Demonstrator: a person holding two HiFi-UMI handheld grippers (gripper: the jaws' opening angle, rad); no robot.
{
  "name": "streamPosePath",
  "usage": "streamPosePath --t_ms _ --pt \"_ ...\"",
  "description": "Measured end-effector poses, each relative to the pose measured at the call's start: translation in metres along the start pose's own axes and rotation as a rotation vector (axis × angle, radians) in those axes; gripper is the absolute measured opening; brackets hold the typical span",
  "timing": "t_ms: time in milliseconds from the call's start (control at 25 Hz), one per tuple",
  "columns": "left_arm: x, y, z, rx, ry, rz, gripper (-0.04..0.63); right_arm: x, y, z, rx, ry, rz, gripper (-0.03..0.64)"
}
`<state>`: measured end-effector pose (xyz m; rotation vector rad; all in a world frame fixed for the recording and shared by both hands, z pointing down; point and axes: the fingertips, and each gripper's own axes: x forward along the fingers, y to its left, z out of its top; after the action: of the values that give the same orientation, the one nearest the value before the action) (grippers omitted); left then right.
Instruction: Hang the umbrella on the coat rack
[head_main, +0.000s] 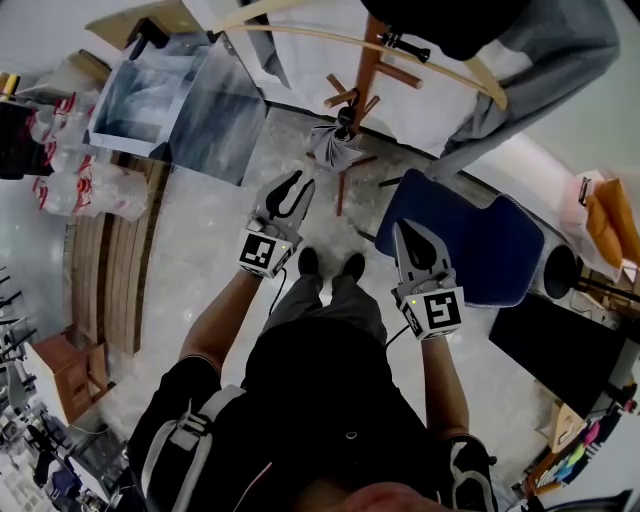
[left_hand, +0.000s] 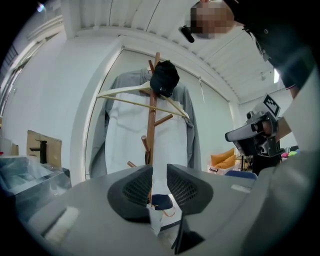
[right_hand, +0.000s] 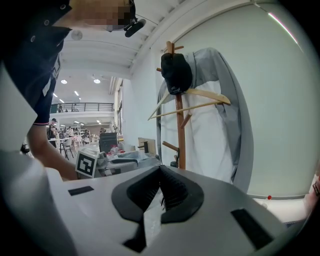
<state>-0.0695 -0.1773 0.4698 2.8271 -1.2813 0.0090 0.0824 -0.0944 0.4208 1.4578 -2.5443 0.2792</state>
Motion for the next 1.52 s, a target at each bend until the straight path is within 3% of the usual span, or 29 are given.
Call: streamPosePath --t_ms 280,640,960,1360,1520 --pt "-0.016 -0.008 0.037 0.006 -0.015 0.017 0.002 -0.009 0.003 0.021 -0.018 -0.046 -0.007 0.003" --pt "-0.042 -0.012 0.085 0.01 -0.014 0.061 0.0 -0.022 -0.001 0.043 -0.06 -0.079 -0.061 0.002" --pt "-0.068 -0.014 0.122 0.068 0.018 0.097 -0.002 -0.039 -0.005 0.055 -0.075 -0.093 -0.118 0.007" --pt "-0.09 -0.01 0.138 0.079 0.006 0.16 -0.002 -0.054 -0.007 0.063 -0.081 -0.091 -0.172 0.0" --pt "-0.098 -0.01 0.137 0.098 0.039 0.154 -0.002 -0.058 -0.006 0.064 -0.058 -0.116 -0.181 0.0"
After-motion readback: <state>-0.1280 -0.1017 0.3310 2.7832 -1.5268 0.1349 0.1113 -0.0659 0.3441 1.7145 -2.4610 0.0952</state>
